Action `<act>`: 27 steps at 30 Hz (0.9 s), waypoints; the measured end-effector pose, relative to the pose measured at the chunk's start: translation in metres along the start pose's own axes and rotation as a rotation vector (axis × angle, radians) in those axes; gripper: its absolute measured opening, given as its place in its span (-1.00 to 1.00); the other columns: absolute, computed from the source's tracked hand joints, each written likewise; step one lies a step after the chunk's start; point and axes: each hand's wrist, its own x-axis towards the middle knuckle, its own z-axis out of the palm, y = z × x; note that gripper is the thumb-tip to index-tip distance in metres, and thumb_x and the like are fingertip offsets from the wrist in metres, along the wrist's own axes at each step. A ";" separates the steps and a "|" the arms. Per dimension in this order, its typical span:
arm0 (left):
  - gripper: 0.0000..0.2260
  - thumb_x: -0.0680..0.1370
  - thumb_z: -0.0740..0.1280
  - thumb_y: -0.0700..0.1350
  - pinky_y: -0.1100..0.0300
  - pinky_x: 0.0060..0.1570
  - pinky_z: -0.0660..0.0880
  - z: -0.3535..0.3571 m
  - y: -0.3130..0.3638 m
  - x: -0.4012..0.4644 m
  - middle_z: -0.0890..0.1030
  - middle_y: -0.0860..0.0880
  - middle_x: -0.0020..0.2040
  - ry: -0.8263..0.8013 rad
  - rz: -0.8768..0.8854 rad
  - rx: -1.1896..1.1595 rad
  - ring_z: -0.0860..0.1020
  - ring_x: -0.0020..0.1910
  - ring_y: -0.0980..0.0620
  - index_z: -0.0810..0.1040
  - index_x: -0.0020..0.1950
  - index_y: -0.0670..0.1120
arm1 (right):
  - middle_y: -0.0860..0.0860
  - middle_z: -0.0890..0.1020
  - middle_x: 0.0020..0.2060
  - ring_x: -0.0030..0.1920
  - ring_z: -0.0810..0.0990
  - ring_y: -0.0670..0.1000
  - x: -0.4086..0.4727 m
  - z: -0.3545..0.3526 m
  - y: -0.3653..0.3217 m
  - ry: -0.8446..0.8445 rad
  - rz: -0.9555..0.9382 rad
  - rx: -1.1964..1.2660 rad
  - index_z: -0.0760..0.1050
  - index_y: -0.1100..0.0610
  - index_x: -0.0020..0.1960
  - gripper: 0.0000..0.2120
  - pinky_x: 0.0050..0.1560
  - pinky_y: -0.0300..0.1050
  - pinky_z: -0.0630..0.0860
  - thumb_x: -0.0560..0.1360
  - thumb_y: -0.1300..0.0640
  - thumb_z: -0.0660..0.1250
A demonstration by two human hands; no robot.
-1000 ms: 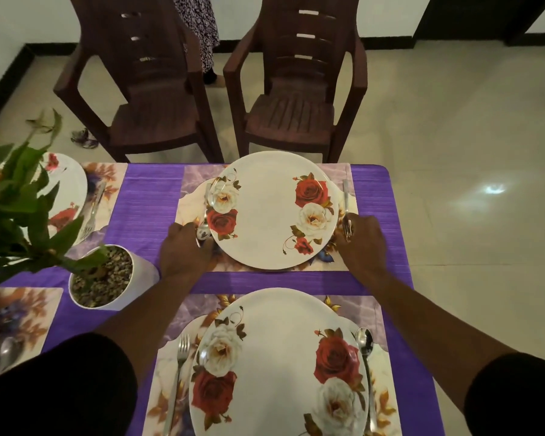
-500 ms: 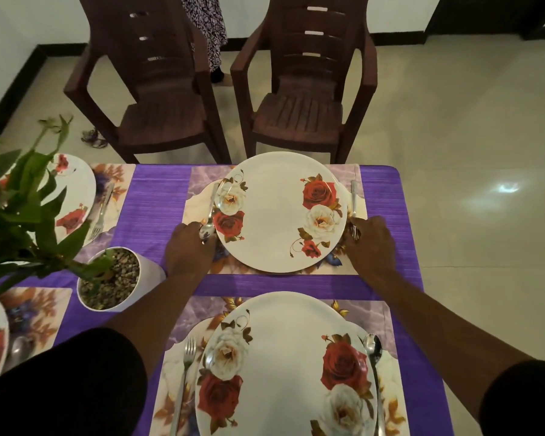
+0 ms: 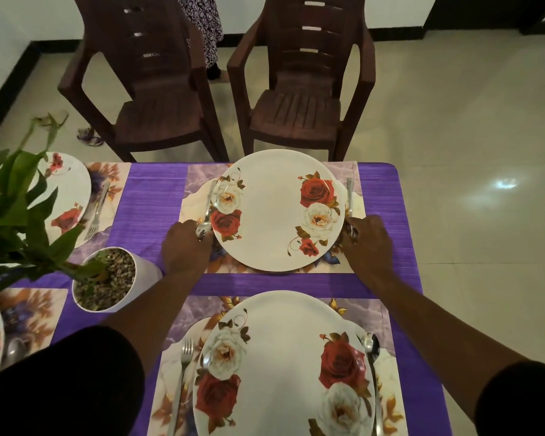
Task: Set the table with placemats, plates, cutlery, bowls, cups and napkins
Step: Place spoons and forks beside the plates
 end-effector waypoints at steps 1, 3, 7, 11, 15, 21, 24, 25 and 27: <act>-0.69 0.63 0.36 0.07 -0.03 -0.11 0.53 0.000 0.000 0.001 0.65 -0.18 0.00 0.004 -0.002 -0.002 0.61 -0.05 -0.17 0.64 0.10 -0.19 | 0.15 0.59 0.19 0.10 0.61 0.12 0.000 0.000 0.000 0.000 0.002 0.003 0.58 0.14 0.34 -0.64 0.08 -0.04 0.59 0.59 0.03 0.42; -0.68 0.62 0.37 0.07 0.02 -0.17 0.45 0.001 0.001 0.001 0.66 -0.18 -0.03 0.013 -0.007 -0.003 0.61 -0.07 -0.17 0.64 0.07 -0.19 | 0.15 0.59 0.20 0.11 0.61 0.13 0.000 -0.001 0.000 0.002 0.000 0.004 0.58 0.14 0.34 -0.64 0.07 -0.05 0.57 0.59 0.03 0.42; -0.68 0.62 0.38 0.07 0.04 -0.17 0.38 0.002 0.002 0.002 0.65 -0.19 -0.05 0.026 -0.031 0.004 0.60 -0.07 -0.18 0.64 0.04 -0.20 | 0.15 0.59 0.19 0.10 0.62 0.12 0.000 -0.001 0.001 0.007 0.008 0.000 0.58 0.14 0.33 -0.64 0.04 -0.07 0.58 0.58 0.03 0.43; -0.67 0.60 0.39 0.11 0.05 -0.19 0.38 0.003 0.002 0.005 0.66 -0.15 -0.07 0.043 -0.077 0.003 0.53 -0.16 -0.08 0.64 0.02 -0.18 | 0.14 0.58 0.20 0.10 0.62 0.12 0.001 0.001 0.002 0.003 0.005 -0.006 0.59 0.13 0.33 -0.64 0.07 -0.02 0.62 0.58 0.03 0.44; -0.64 0.57 0.41 0.16 0.06 -0.23 0.37 0.004 -0.002 0.010 0.65 -0.13 -0.11 0.061 -0.106 -0.007 0.47 -0.21 -0.03 0.65 -0.01 -0.16 | 0.13 0.58 0.19 0.09 0.62 0.11 0.002 0.003 -0.001 0.003 0.026 -0.012 0.59 0.12 0.32 -0.65 0.10 0.04 0.65 0.58 0.03 0.44; -0.62 0.55 0.43 0.20 0.11 -0.30 0.37 0.010 -0.002 0.014 0.65 -0.11 -0.13 0.077 -0.130 -0.004 0.49 -0.24 -0.02 0.64 -0.02 -0.14 | 0.11 0.59 0.16 0.06 0.63 0.10 0.003 0.004 0.001 0.010 0.026 -0.004 0.61 0.11 0.30 -0.65 0.06 -0.01 0.64 0.57 0.01 0.45; -0.58 0.56 0.39 0.22 0.16 -0.39 0.29 0.011 0.001 0.014 0.62 -0.10 -0.21 0.049 -0.119 -0.003 0.55 -0.27 -0.07 0.63 -0.10 -0.16 | 0.11 0.59 0.14 0.05 0.61 0.09 0.004 0.003 0.006 0.019 0.019 -0.004 0.61 0.11 0.30 -0.67 0.03 -0.05 0.62 0.57 0.03 0.45; -0.57 0.57 0.39 0.22 0.15 -0.38 0.29 0.011 0.002 0.013 0.62 -0.10 -0.22 0.043 -0.117 -0.006 0.56 -0.27 -0.08 0.62 -0.11 -0.16 | 0.11 0.59 0.14 0.06 0.61 0.09 0.004 0.004 0.008 0.022 0.022 -0.006 0.61 0.11 0.29 -0.67 0.04 -0.05 0.61 0.57 0.03 0.45; -0.57 0.57 0.39 0.23 0.14 -0.38 0.27 0.011 0.002 0.014 0.62 -0.11 -0.22 0.045 -0.121 -0.006 0.56 -0.26 -0.07 0.62 -0.11 -0.17 | 0.11 0.60 0.14 0.06 0.61 0.08 0.005 0.005 0.009 0.027 0.025 -0.013 0.61 0.10 0.29 -0.68 0.04 -0.07 0.59 0.58 0.01 0.44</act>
